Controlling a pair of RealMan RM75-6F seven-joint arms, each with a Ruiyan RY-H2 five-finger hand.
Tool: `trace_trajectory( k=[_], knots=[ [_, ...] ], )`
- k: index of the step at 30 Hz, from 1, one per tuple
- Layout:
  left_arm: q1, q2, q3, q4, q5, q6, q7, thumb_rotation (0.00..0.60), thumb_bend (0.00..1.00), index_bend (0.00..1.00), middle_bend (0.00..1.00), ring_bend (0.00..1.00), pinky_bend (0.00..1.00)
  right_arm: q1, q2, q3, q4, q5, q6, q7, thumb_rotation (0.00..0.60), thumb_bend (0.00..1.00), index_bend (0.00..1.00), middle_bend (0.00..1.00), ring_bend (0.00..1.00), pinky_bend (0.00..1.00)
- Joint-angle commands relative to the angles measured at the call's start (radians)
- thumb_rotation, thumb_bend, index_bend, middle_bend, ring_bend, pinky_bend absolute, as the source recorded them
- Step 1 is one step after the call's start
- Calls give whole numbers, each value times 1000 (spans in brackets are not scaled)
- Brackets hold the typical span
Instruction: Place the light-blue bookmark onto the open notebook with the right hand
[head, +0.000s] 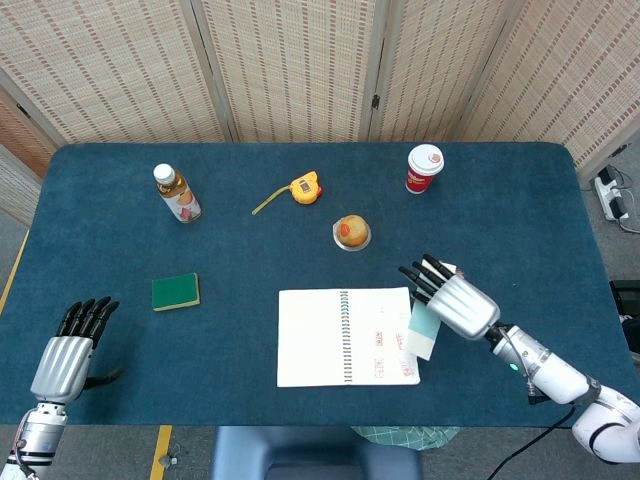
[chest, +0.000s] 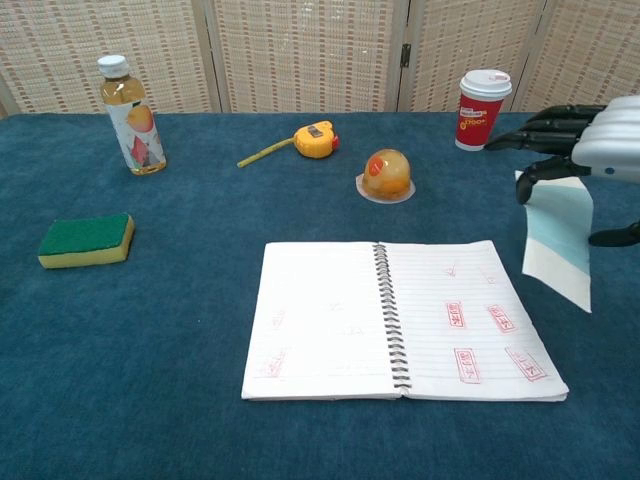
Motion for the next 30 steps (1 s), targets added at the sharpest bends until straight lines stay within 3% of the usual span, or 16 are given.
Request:
trace_trajectory(
  k=[1,9,19,30],
  knots=[
    [2,-3,0,-1,2,4,7,600,130,124,95,22,60,54,-10,6,-8,-70,-12,-11,600,288,370,0,0,0],
    [-2,-13,-3,11,-10,-10,17,600,129,124,95,22,59,134,-120,-3,121,-174,7,54,600,284,363,0,0,0],
    [-6,-14,-12,20,-35,-27,1,600,130,125,96,21,60,162,-251,-33,248,-177,-9,93,600,284,351,0,0,0],
    [-8,-6,-11,16,-32,-31,-22,600,131,126,96,22,60,177,-281,-65,261,-163,-38,95,600,285,338,0,0,0]
  ],
)
